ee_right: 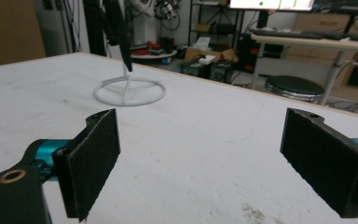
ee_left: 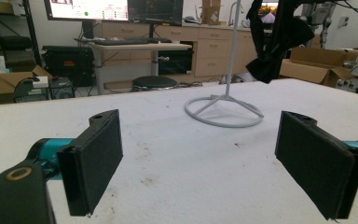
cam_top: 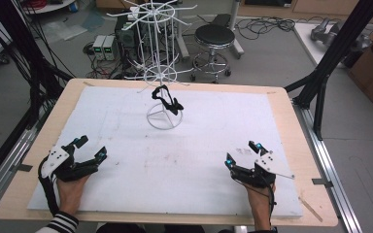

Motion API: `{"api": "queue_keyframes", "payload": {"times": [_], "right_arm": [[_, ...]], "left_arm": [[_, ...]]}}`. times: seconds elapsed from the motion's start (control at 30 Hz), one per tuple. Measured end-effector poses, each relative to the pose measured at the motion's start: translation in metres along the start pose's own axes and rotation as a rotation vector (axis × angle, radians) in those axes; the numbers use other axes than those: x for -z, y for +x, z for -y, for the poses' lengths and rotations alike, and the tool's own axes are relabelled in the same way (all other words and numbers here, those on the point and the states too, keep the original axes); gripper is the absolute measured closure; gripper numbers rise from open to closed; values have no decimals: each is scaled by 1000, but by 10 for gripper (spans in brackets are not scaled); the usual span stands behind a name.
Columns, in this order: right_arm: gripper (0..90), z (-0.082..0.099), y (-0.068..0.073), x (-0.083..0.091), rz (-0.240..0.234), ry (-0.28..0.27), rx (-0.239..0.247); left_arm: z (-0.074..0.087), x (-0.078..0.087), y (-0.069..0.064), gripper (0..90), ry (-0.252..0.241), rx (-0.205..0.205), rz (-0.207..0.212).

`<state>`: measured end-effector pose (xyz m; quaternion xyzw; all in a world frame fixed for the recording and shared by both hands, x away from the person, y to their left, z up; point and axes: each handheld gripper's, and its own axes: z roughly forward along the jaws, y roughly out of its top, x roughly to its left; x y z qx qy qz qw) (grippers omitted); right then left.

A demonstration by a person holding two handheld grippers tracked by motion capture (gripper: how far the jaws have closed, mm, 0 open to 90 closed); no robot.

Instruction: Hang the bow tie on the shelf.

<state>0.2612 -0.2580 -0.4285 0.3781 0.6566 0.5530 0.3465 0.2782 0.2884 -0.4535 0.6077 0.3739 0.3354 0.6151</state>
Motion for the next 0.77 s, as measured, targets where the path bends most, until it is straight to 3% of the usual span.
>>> {"api": "queue_keyframes", "payload": {"times": [0.13,0.33,0.37,0.47,0.77], "right_arm": [[110,11,-2,5,43,-34,0],[110,21,-4,4,71,-31,0],[110,24,-5,5,79,-40,-22],[110,25,-7,6,83,-53,-47],[110,26,-8,7,89,-67,-61]], "left_arm": [[0,0,-1,152,-1,-5,-2],[0,0,-1,152,3,-10,-5],[0,0,-1,152,6,-13,-5],[0,-1,-1,153,9,-13,-8],[0,0,-1,153,5,-10,-13]]}}
